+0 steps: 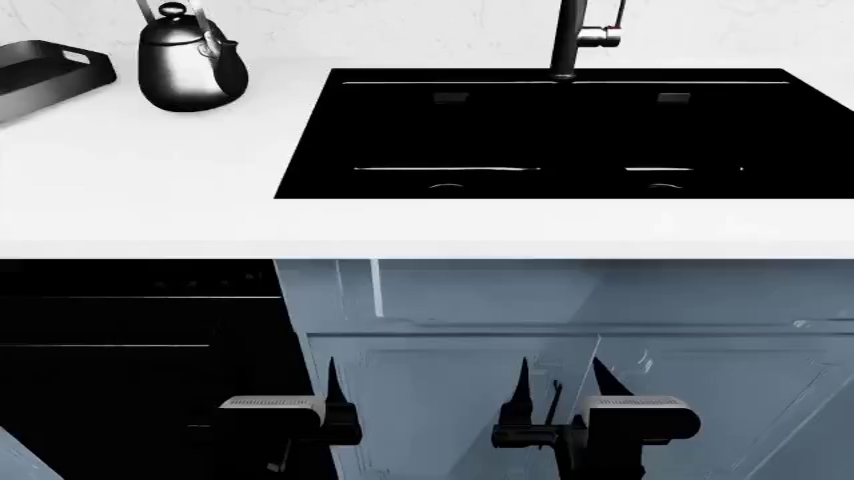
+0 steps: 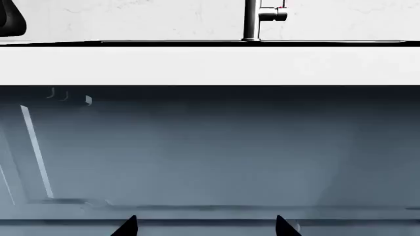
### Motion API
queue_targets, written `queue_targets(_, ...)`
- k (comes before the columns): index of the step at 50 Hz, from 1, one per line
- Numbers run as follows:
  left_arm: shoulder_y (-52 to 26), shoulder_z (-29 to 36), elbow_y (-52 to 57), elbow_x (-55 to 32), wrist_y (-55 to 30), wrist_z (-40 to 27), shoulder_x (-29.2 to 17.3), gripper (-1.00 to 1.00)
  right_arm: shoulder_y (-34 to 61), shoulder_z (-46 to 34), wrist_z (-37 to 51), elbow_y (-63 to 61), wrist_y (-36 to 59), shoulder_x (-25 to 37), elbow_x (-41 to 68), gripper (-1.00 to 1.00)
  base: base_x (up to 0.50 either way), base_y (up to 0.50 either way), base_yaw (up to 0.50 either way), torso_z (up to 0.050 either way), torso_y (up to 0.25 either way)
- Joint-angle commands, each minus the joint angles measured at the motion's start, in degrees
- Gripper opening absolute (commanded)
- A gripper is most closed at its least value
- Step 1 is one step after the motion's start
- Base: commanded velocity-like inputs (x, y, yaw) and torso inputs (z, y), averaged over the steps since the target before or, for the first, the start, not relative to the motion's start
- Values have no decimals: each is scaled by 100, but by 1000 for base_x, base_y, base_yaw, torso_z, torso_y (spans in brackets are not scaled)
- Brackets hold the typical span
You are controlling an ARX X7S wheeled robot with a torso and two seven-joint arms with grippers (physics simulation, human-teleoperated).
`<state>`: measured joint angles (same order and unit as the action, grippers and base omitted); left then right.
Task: Pick the kettle from the counter and place it on the tray. Then pick the mug from the cabinet and place it on the tray. Then close the cabinet doors.
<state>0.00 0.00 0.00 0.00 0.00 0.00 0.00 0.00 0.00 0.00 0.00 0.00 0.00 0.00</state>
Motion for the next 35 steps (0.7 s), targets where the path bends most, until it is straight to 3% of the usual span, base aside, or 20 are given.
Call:
queue_targets(1,11,112,57,-83,-23,-102,-92,100,-9,-113,131,-52,35,88,74,100,0,0,0,0,0)
queue_targets(12,118,223,1241,-412,-630,-226,-336,100,-177,-293,424,-831,407,311,144,100,0,0,0,0,0)
queue_targets(23,-357,111,2878,-634,-2161,-375,-685,100,-263,-256,627,-2263,1155,557,115,100,0,0,0,48,1)
queue_targets(30,-1819,70,4026,-666,-4219,-471,-1127,100,-213,-224,680,-3312,1866,723,98,100,0,0,0,50,1)
queue_targets(35,-3781,321,4399,-585,-5936,-536,-1400,100,-170,-271,731,-3633,2103,770,64,100,0,0,0,50,1)
